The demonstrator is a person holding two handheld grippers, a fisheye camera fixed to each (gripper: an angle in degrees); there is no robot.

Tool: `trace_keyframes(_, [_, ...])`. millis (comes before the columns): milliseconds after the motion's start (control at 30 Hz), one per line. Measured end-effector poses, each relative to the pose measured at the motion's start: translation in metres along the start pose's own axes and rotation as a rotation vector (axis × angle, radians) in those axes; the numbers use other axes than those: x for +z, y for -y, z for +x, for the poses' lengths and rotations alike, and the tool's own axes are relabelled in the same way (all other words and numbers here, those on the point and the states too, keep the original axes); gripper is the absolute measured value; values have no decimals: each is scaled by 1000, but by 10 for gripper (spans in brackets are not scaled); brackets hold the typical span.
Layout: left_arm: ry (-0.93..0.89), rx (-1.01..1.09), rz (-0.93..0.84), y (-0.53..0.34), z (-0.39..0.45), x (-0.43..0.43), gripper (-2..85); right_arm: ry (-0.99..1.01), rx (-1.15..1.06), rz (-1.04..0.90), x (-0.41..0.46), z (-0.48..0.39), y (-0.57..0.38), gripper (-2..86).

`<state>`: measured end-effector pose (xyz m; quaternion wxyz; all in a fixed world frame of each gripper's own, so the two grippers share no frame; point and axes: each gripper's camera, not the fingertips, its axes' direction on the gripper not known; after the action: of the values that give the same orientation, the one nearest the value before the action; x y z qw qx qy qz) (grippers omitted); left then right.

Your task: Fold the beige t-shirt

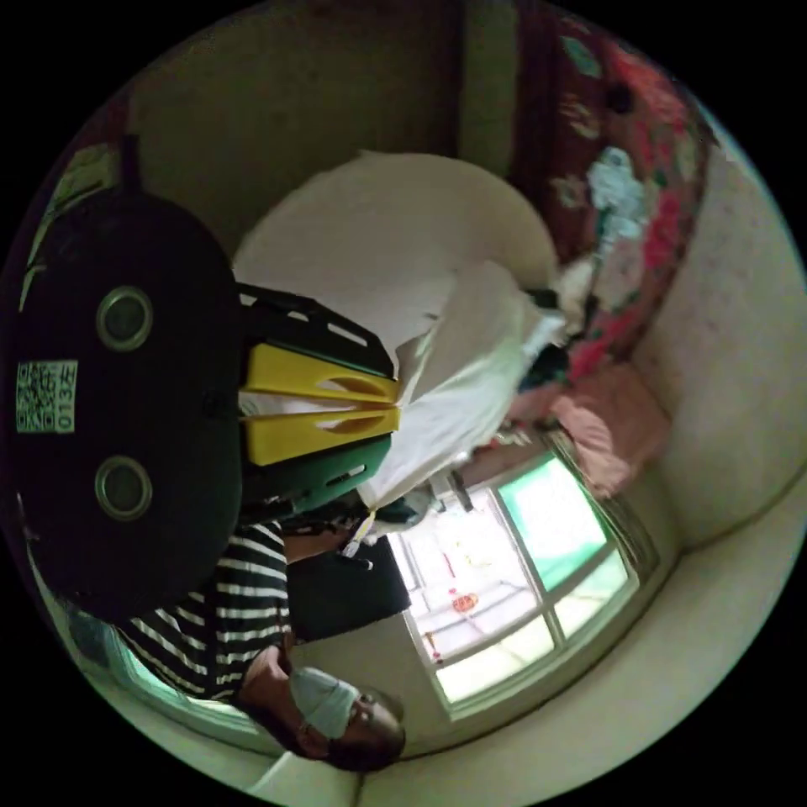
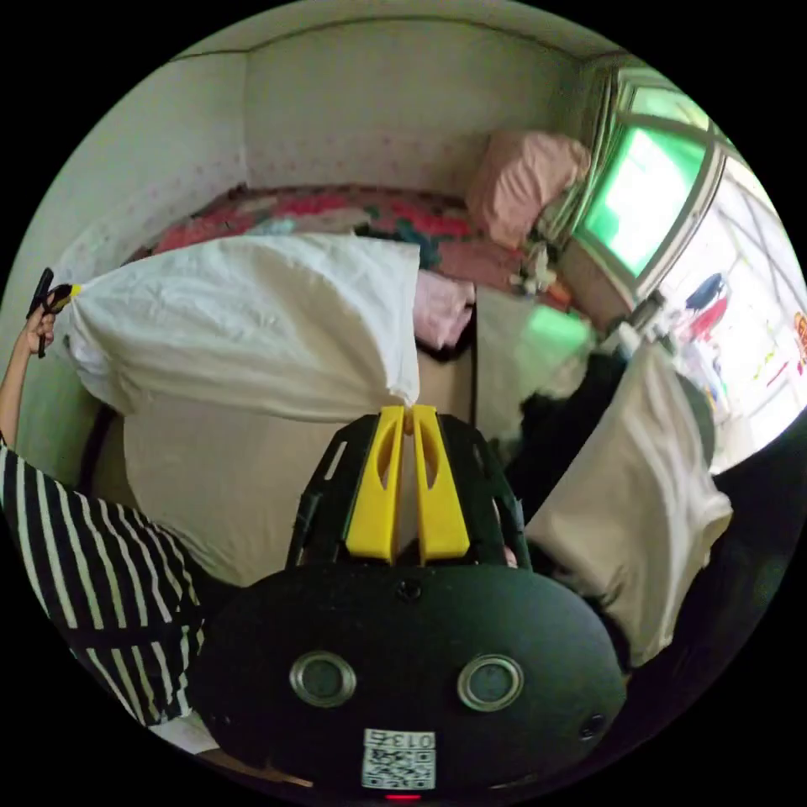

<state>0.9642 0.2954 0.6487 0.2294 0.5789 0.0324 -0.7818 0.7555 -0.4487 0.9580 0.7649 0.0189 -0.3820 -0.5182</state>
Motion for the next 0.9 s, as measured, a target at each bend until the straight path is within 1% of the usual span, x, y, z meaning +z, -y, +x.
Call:
trace_keyframes(33, [20,-70,-89,-10,-23,27,2,6,24,-85,27,-7,-10,14])
trace_keyframes(67, [54,-146,-170,-22,-46,54,2,0,27,-125,42,-12,-15,14])
trace_keyframes(133, [58,-221,-272,-38,-75,94,1,-27,28,-278,94,-25,-32,14])
trace_keyframes(167, [59,-278,-319,-48,-93,117,1,-38,25,-310,106,-28,-36,14])
trace_keyframes(233, [69,-342,-360,-61,-112,144,2,-48,42,-448,145,-33,-49,14])
trace_keyframes(333, [44,-408,-390,-72,-127,174,3,-39,96,-542,170,-31,-58,15])
trace_keyframes(433, [108,-405,-472,-76,-127,193,8,-21,115,-560,179,-31,-59,18])
trace_keyframes(500, [138,-391,-482,-78,-126,203,13,-14,98,-564,186,-37,-60,22])
trace_keyframes(600, [133,-391,-403,-84,-125,214,35,-29,94,-596,200,-49,-59,35])
trace_keyframes(667, [212,-394,-322,-95,-119,212,62,-44,99,-596,204,-56,-56,49])
trace_keyframes(733, [281,-376,-269,-107,-107,210,72,-118,69,-577,200,-70,-47,59])
trace_keyframes(767, [315,-295,-251,-114,-89,214,74,-134,46,-554,197,-76,-43,60])
trace_keyframes(833, [331,-153,-276,-126,-56,233,80,-204,-73,-431,183,-105,-25,67])
trace_keyframes(867, [338,-60,-318,-134,-33,255,86,-198,-106,-398,180,-114,-20,69])
trace_keyframes(900, [343,-14,-346,-138,-22,267,88,-152,-171,-349,177,-131,-11,72])
